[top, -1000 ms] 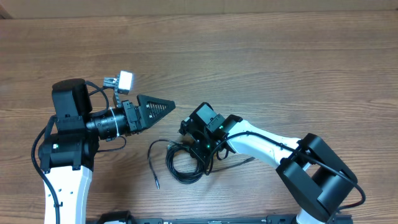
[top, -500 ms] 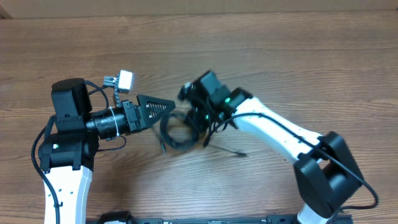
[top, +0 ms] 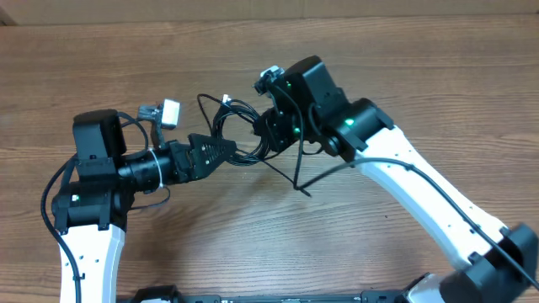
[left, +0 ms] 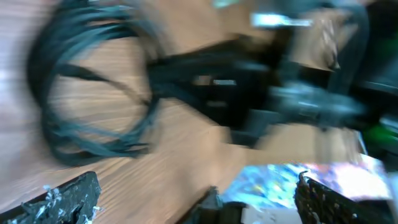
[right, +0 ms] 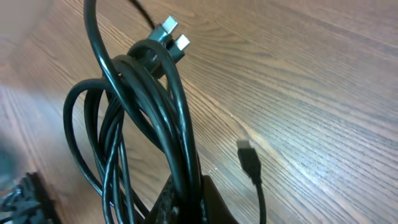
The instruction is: Untangle cables
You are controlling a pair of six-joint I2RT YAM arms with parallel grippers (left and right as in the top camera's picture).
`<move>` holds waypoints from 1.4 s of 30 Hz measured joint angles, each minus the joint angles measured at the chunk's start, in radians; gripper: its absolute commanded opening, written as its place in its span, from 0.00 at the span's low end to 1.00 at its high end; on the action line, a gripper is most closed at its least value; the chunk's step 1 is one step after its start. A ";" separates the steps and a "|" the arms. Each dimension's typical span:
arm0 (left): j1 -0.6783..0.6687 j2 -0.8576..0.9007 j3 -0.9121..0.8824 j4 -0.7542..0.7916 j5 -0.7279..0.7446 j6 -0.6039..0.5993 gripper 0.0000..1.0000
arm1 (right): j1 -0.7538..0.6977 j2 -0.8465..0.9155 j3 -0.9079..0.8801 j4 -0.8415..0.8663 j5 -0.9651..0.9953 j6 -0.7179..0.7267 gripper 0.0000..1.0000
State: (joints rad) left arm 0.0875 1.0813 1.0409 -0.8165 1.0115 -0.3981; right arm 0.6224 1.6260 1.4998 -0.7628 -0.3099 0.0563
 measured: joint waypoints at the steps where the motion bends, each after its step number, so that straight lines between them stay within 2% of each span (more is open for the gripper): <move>1: 0.000 0.000 0.000 -0.019 -0.035 0.007 1.00 | 0.000 -0.013 0.000 -0.002 0.000 0.004 0.04; 8: 0.000 0.000 0.000 -0.079 -0.208 0.037 0.99 | 0.000 -0.105 0.000 -0.007 -0.057 0.023 0.04; 14: 0.000 0.000 0.000 -0.078 -0.244 0.043 0.91 | 0.002 -0.138 0.000 -0.008 -0.148 0.056 0.04; 15: 0.000 0.000 0.000 -0.079 -0.246 0.043 0.87 | 0.003 -0.138 0.000 -0.008 -0.159 0.058 0.04; 17: 0.000 0.000 0.000 -0.079 -0.251 0.042 0.72 | 0.009 -0.138 0.000 -0.009 -0.172 0.063 0.04; 18: 0.000 0.000 0.000 -0.079 -0.253 0.044 0.60 | 0.016 -0.138 0.000 -0.010 -0.180 0.065 0.04; 19: 0.000 0.000 0.000 -0.078 -0.254 0.048 0.54 | 0.021 -0.138 0.000 -0.009 -0.184 0.067 0.04; 24: 0.000 0.000 0.000 -0.078 -0.273 0.060 0.08 | 0.064 -0.138 0.000 -0.008 -0.206 0.073 0.04; 25: -0.001 0.000 0.000 -0.079 -0.277 0.058 0.04 | 0.071 -0.138 0.000 -0.008 -0.210 0.074 0.04; 36: -0.003 0.000 0.000 -0.083 -0.323 0.069 0.04 | 0.078 -0.138 0.000 0.039 -0.265 0.077 0.04; 40: -0.003 -0.001 0.003 -0.105 -0.390 0.069 0.04 | 0.078 -0.149 0.000 0.072 -0.269 0.079 0.04; 42: 0.000 0.002 0.003 -0.127 -0.472 0.068 0.04 | 0.077 -0.172 0.000 0.090 -0.278 0.079 0.04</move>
State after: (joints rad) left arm 0.0872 1.0828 1.0435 -0.9432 0.5400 -0.3298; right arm 0.6998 1.4544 1.4998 -0.6724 -0.5877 0.1352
